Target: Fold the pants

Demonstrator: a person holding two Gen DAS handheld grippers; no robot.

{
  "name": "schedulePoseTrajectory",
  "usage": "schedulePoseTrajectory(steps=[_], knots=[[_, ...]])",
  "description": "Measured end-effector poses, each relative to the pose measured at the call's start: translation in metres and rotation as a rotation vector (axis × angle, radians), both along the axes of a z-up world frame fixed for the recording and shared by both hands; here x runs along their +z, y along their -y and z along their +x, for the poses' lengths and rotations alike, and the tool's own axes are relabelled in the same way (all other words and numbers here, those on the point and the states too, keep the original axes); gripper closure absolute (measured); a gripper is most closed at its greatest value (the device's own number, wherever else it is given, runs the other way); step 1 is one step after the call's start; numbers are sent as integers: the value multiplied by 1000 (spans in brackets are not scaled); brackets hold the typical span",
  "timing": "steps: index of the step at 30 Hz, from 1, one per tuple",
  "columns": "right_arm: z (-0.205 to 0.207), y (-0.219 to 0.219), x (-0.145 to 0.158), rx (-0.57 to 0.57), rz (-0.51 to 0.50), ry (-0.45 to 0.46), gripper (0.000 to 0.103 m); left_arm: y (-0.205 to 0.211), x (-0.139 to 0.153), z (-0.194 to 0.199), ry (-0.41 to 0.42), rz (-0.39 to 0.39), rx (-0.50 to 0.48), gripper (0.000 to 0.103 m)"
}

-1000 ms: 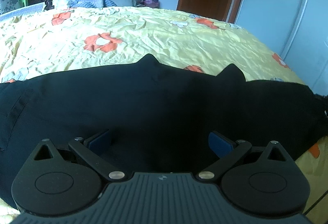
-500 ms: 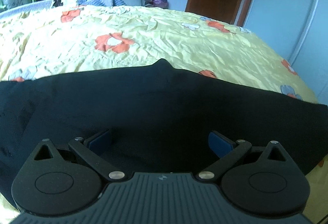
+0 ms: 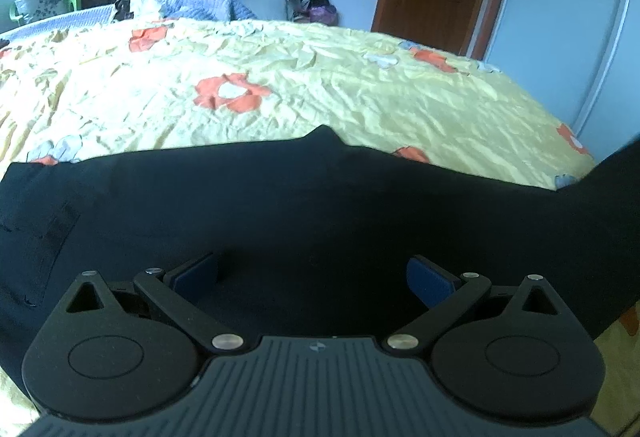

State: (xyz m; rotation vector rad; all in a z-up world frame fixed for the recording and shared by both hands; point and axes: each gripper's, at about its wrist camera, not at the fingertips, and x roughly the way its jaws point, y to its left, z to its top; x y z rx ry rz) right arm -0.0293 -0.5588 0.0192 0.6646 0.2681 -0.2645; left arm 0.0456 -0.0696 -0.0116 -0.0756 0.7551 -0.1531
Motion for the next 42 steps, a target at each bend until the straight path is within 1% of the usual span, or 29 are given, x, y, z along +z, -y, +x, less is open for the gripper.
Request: schedulePoseTrajectory(steps=[2, 3, 5, 6, 7, 8, 9, 10, 11, 12, 13, 14, 15, 16, 17, 18, 19, 20, 21, 22, 23, 24, 26, 27, 29, 32, 36, 39, 42], knots=[[0, 10, -40, -42, 26, -204, 99, 1, -3, 2, -15, 1, -12, 2], [-3, 14, -59, -56, 56, -258, 99, 2, -3, 2, -15, 11, -17, 2], [-10, 15, -85, -81, 98, -323, 96, 6, -3, 0, -7, 35, -27, 2], [-13, 14, -90, -87, 104, -325, 92, 7, -3, 0, -6, 37, -36, 2], [-14, 13, -90, -104, 96, -329, 80, 7, -2, 0, -7, 33, -42, 2], [-15, 14, -86, -145, 70, -360, 63, 7, -2, 0, -11, 28, -43, 1], [-18, 14, -82, -202, 31, -380, 54, 7, -3, 0, -14, 23, -40, 2], [-25, 8, -72, -296, -29, -371, 43, 7, -3, 0, -16, 19, -37, 2], [-33, 4, -63, -365, -71, -335, 43, 7, -2, 0, -17, 15, -36, 2], [-40, -5, -52, -377, -104, -271, 43, 8, -2, -1, -18, 14, -36, 2], [-40, -14, -44, -299, -114, -205, 43, 9, -1, -2, -16, 13, -36, 2], [-35, -22, -40, -170, -102, -161, 42, 10, 0, -3, -9, 11, -38, 2], [-25, -29, -40, -35, -67, -151, 40, 12, 1, -3, -3, 13, -41, 2], [-10, -38, -45, 115, 0, -168, 37, 13, 1, -4, 1, 17, -44, 2], [4, -44, -53, 213, 60, -195, 37, 15, 2, -5, 3, 23, -48, 2], [14, -47, -62, 259, 99, -222, 37, 15, 2, -6, 4, 27, -52, 2], [23, -48, -73, 261, 111, -267, 37, 15, 3, -7, 5, 30, -57, 2], [24, -42, -80, 219, 92, -279, 38, 13, 3, -9, 8, 35, -60, 2], [17, -38, -80, 147, 81, -250, 38, 12, 4, -10, 14, 42, -60, 2], [5, -32, -76, -19, 79, -261, 37, 10, 6, -12, 23, 48, -56, 2], [-12, -29, -71, -144, 90, -252, 34, 7, 8, -13, 34, 52, -47, 2], [-30, -24, -68, -216, 134, -191, 34, 5, 9, -13, 41, 50, -39, 1], [-50, -16, -71, -149, 268, -63, 34, 1, 11, -12, 42, 28, -24, 2], [-55, -17, -74, -101, 340, -51, 34, 0, 12, -11, 38, 13, -18, 2], [-62, -15, -85, -47, 439, -77, 34, -1, 13, -10, 30, -13, -19, 2], [-68, -21, -97, -32, 499, -120, 34, 3, 13, -13, 32, -3, -41, 2], [-59, -21, -97, -57, 481, -126, 34, 6, 16, -20, 62, 31, -55, 1], [-42, -17, -102, -78, 465, -86, 35, 9, 14, -20, 55, 44, -60, 1], [-53, -7, -105, -109, 412, -55, 36, 12, 12, -22, 46, 52, -75, 1]])
